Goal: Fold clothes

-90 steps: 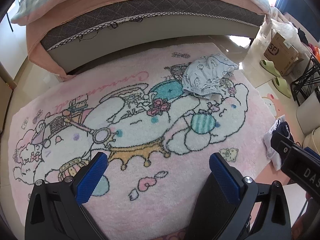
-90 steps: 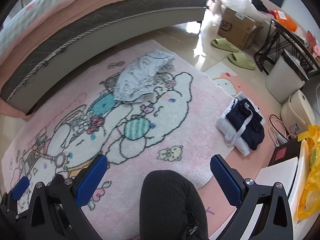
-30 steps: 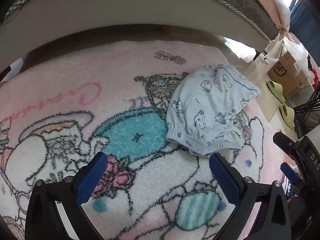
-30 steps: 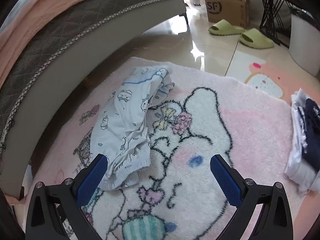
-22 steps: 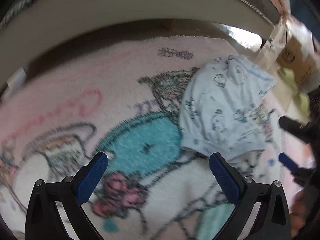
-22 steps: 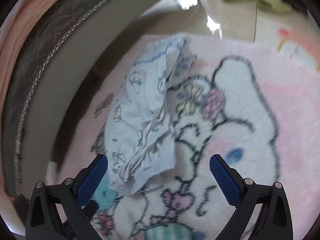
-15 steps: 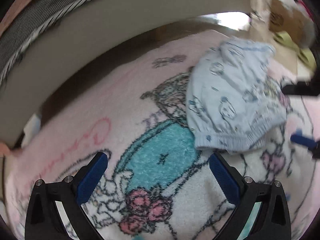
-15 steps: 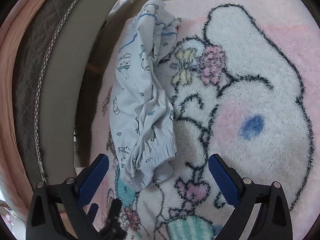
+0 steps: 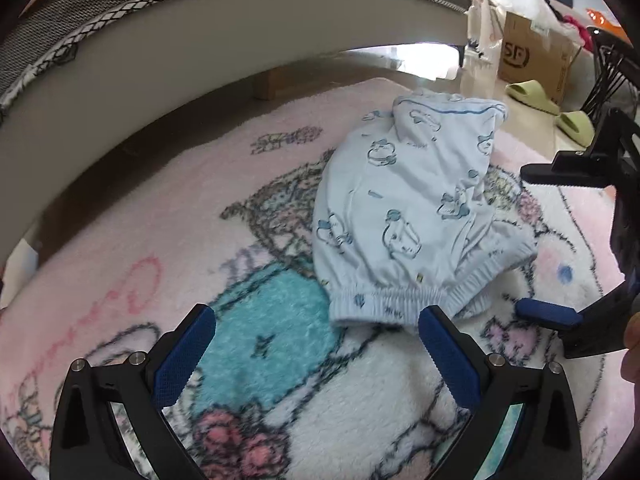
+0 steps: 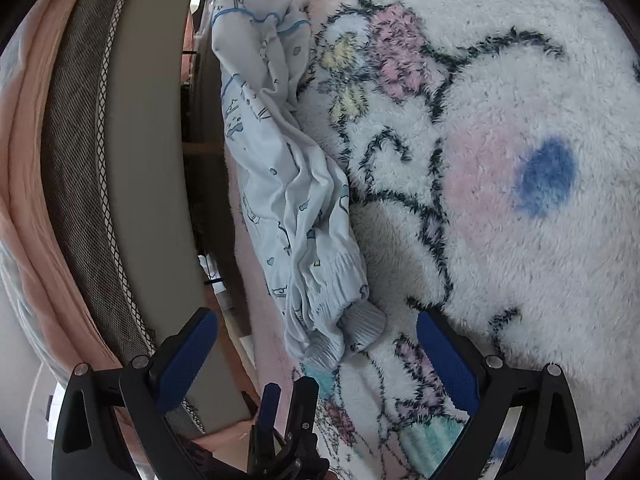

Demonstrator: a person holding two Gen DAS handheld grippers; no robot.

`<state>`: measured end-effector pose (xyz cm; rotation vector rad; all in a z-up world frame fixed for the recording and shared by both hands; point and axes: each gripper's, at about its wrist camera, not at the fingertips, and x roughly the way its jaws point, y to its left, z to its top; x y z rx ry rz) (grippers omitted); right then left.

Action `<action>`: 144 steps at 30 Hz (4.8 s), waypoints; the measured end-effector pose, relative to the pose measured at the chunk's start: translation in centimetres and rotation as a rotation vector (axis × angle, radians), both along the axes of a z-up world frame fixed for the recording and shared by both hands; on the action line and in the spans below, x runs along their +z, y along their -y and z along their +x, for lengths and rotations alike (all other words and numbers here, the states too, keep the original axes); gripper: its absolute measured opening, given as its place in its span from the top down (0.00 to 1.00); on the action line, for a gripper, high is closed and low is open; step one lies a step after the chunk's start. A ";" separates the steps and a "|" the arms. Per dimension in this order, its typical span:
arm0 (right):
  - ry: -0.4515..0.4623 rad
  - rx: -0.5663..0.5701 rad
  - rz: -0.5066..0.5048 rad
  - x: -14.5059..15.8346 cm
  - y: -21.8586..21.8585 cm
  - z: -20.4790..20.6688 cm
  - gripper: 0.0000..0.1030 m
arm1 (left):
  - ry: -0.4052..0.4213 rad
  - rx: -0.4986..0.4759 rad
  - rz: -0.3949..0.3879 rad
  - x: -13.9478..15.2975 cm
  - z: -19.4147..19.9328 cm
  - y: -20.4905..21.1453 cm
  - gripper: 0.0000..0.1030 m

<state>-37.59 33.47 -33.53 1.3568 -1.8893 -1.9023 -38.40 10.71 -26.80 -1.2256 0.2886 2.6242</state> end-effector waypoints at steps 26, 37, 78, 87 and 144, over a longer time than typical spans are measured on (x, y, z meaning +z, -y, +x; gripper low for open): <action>-0.014 -0.008 0.004 1.4 2.0 -1.7 0.53 | 0.336 0.260 0.752 -3.5 -3.4 3.0 0.36; -0.006 0.016 0.050 0.8 1.4 -1.0 0.60 | 0.439 0.441 0.809 -4.1 -3.4 4.9 0.78; 0.003 0.102 0.470 12.0 2.7 -2.2 0.93 | 0.483 0.388 0.899 0.6 -1.2 4.9 0.91; 0.020 0.240 0.666 14.0 3.2 -1.9 0.93 | 0.499 0.392 0.940 3.1 2.3 8.5 0.91; -0.286 0.664 0.968 26.7 28.9 18.4 0.93 | 0.090 0.337 0.888 12.3 30.6 24.7 0.37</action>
